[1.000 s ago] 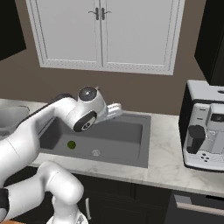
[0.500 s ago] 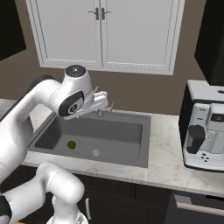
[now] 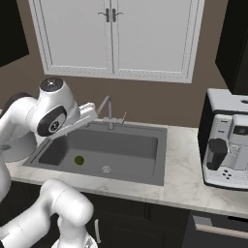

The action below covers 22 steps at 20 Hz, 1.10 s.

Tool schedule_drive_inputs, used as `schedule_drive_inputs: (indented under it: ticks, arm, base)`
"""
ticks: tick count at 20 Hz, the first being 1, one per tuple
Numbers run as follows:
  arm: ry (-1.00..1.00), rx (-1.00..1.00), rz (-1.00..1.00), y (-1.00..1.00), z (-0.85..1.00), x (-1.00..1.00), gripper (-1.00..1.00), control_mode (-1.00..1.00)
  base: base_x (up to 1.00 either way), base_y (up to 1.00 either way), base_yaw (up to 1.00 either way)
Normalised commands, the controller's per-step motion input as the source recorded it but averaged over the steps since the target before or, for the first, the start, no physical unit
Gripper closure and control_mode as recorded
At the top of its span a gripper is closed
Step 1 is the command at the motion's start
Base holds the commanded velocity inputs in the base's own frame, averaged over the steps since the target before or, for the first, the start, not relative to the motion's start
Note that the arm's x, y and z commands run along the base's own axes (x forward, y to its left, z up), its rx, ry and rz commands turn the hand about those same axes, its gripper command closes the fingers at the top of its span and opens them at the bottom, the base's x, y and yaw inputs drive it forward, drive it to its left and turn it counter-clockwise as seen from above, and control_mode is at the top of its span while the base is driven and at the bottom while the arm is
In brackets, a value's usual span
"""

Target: Dump the lime from the pot into the sink. Then turn on the water and wash the lime. Then turn off the water and put the lime back in the pot.

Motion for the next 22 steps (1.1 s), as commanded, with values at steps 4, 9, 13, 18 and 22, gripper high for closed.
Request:
schedule_drive_inputs:
  ticks: [4,9,13,18,22]
  arm:
    - [0.0,0.05,-0.43,0.91,0.0,0.36,-1.0,-1.0]
    - [0.0,0.1,-0.34,0.74,0.0,0.39,-1.0,-1.0]
    - [0.05,0.15,-0.09,0.58,0.0,0.55,-1.0,-1.0]
    - [0.16,0.17,0.27,0.52,0.0,0.77,-1.0,-1.0]
    - [0.1,0.02,0.4,0.54,0.0,0.73,-1.0,-1.0]
  base:
    - [0.0,0.0,0.0]
    - [0.0,0.0,0.0]
    - [0.0,0.0,0.0]
    - [0.0,0.0,0.0]
    - [0.0,0.0,0.0]
